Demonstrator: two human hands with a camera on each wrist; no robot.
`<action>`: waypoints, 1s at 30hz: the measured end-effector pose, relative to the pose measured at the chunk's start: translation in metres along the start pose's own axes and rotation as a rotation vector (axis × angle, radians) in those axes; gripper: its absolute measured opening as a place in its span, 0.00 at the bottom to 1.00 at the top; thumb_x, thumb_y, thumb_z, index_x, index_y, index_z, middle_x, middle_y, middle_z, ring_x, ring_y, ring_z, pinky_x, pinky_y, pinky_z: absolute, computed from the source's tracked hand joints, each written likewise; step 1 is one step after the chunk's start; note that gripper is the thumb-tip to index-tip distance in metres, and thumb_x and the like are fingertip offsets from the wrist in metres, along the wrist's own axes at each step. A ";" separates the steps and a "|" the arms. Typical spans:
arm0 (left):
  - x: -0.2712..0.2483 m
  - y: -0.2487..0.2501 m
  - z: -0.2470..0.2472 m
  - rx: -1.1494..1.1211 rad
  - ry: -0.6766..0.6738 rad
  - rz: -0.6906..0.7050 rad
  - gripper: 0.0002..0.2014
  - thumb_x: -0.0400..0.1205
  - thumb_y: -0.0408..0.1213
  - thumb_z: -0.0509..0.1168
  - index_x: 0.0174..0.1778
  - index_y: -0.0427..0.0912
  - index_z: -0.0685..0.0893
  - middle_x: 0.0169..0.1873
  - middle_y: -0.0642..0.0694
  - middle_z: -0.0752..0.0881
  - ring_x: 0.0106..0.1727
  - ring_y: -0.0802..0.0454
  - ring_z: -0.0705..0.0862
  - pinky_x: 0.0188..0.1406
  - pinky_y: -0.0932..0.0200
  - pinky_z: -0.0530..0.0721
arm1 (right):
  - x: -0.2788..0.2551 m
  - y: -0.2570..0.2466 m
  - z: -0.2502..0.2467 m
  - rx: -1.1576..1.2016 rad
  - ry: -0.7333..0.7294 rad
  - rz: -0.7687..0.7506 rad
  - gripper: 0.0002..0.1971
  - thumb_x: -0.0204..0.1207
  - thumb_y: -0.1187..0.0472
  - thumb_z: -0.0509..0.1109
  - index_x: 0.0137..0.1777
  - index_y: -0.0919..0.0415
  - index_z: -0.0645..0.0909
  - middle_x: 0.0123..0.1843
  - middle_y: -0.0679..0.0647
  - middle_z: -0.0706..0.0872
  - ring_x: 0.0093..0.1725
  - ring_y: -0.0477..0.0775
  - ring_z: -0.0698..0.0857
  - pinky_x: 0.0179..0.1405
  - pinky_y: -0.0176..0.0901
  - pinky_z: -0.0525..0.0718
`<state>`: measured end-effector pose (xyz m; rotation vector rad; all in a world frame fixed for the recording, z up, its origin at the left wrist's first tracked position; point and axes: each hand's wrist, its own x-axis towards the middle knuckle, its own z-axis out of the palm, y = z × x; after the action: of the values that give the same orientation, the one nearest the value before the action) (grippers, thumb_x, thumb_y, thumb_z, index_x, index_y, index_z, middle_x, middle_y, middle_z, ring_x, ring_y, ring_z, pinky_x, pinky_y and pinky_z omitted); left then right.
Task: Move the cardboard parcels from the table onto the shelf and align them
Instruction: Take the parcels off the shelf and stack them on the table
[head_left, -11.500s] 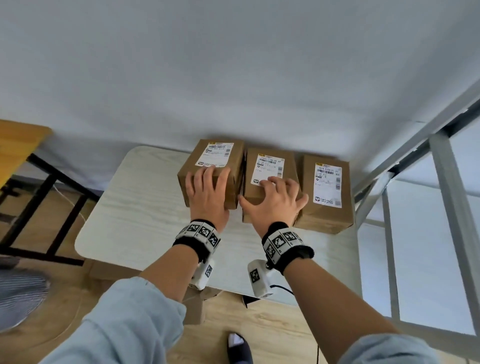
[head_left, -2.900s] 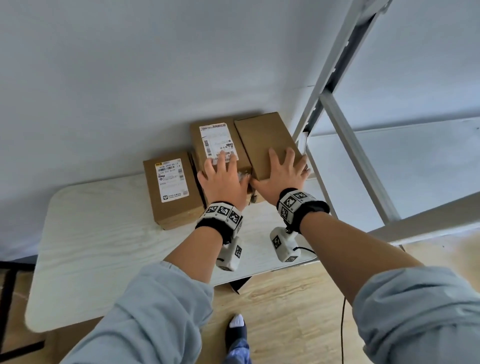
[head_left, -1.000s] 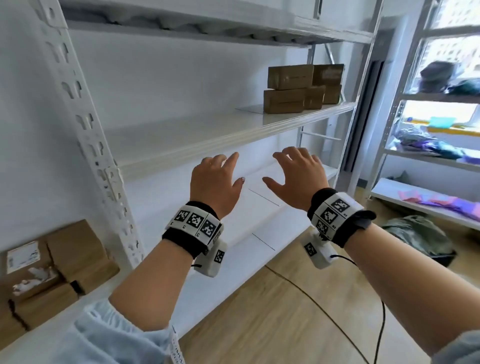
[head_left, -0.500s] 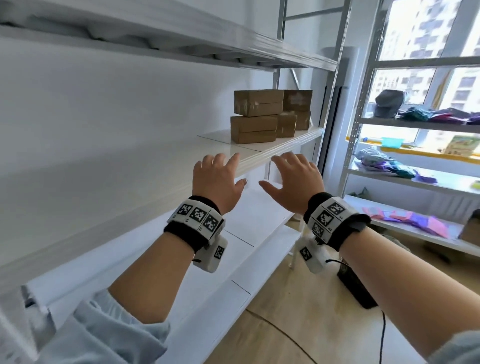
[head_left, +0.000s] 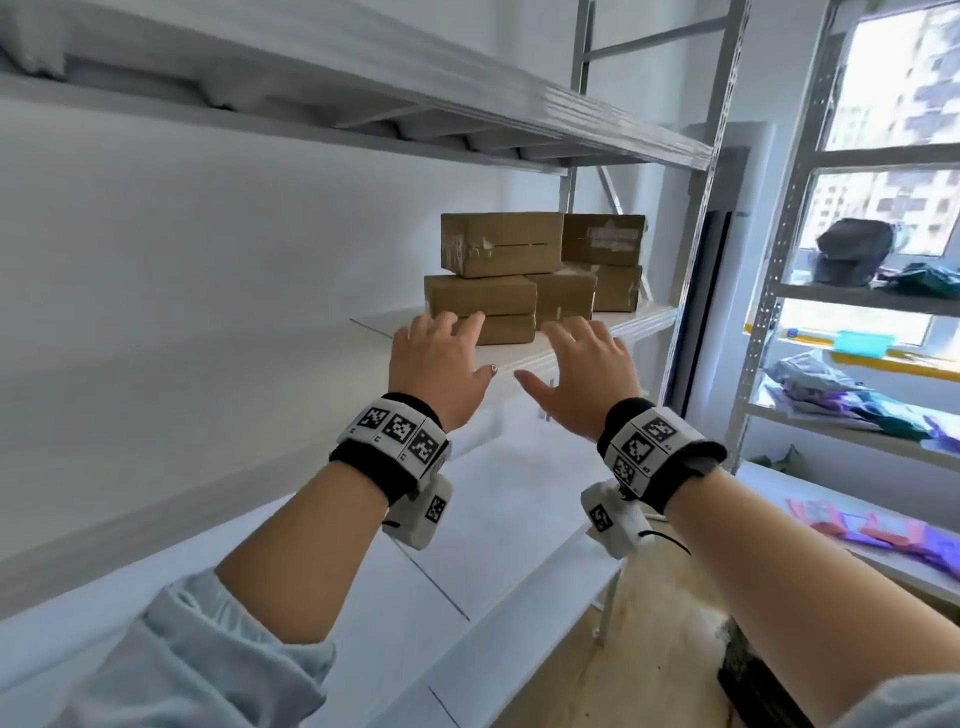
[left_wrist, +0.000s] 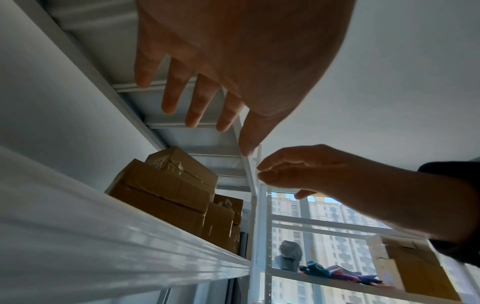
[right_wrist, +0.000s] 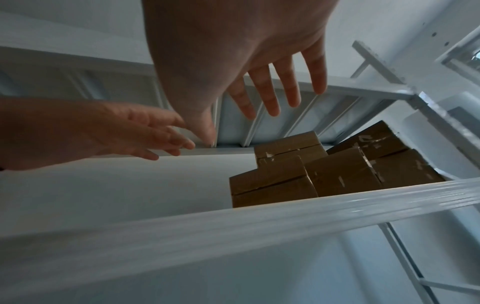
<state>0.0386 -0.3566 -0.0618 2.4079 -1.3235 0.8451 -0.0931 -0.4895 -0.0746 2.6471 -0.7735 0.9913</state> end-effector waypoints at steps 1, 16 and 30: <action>0.019 0.006 0.006 0.015 -0.002 -0.015 0.32 0.85 0.58 0.58 0.84 0.51 0.63 0.73 0.45 0.76 0.73 0.41 0.72 0.72 0.43 0.71 | 0.017 0.014 0.006 0.006 0.001 -0.020 0.30 0.77 0.33 0.65 0.69 0.55 0.77 0.67 0.55 0.81 0.67 0.60 0.79 0.66 0.56 0.77; 0.194 0.031 0.050 0.210 -0.130 -0.208 0.33 0.83 0.62 0.59 0.83 0.54 0.61 0.75 0.43 0.73 0.74 0.39 0.71 0.70 0.42 0.71 | 0.194 0.105 0.078 0.086 -0.028 -0.171 0.29 0.78 0.34 0.62 0.68 0.55 0.75 0.65 0.55 0.80 0.67 0.61 0.77 0.65 0.58 0.77; 0.289 -0.011 0.036 0.134 -0.225 -0.343 0.45 0.77 0.65 0.68 0.85 0.53 0.55 0.77 0.41 0.68 0.74 0.37 0.73 0.65 0.43 0.75 | 0.308 0.120 0.088 0.032 -0.155 -0.173 0.53 0.63 0.38 0.78 0.83 0.45 0.51 0.80 0.57 0.60 0.75 0.67 0.67 0.64 0.65 0.79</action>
<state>0.1804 -0.5650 0.0850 2.7929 -0.9006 0.5991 0.0861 -0.7463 0.0641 2.7876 -0.5503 0.7692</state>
